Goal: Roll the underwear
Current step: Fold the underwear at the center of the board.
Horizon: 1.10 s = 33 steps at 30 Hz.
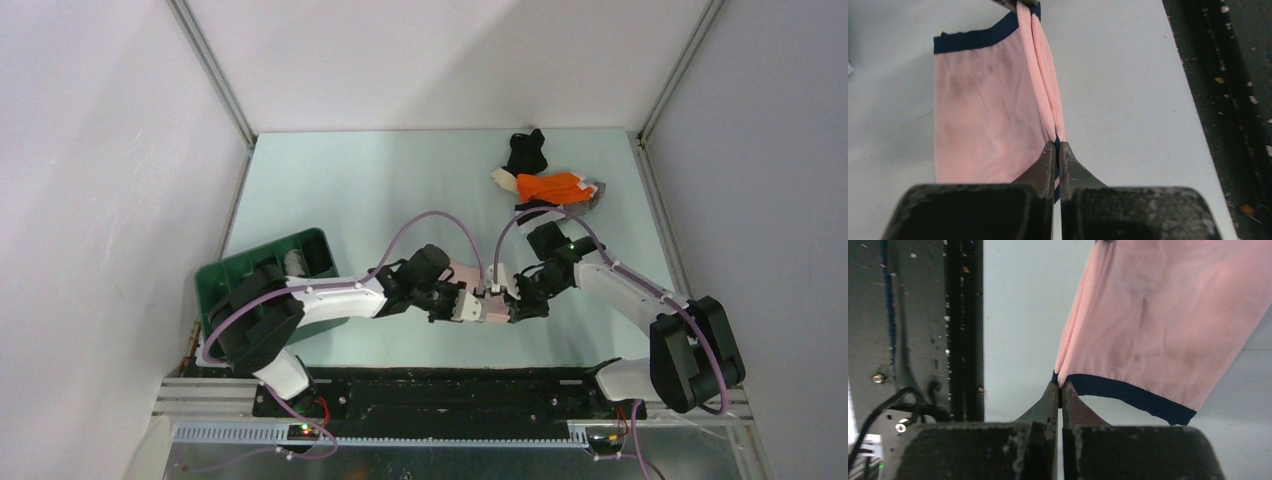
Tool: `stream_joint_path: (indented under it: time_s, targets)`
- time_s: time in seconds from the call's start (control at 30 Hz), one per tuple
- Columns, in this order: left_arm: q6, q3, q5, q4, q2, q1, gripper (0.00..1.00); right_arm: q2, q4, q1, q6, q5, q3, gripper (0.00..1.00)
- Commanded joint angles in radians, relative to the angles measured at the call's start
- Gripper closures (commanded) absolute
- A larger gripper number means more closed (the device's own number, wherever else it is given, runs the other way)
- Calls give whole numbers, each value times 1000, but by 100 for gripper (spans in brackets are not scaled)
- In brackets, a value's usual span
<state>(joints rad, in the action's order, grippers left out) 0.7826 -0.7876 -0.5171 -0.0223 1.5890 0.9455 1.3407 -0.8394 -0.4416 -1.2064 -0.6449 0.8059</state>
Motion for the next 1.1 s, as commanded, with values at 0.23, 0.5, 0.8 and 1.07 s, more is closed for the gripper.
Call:
stream_joint_path:
  time_s: [0.23,0.5,0.8,1.07]
  targets:
    - [-27,-193,-51,225,63,-67,100,88,-147,146,89,-112,73,100]
    - [34,-391,-42,342,216,-94,100,283,-168,255,167,-163,214,100]
    - [-75,-504,35,327,305,-123,100,466,-185,302,233,-127,376,100]
    - [-141,-607,84,374,386,-129,100,532,-180,307,268,-95,417,100]
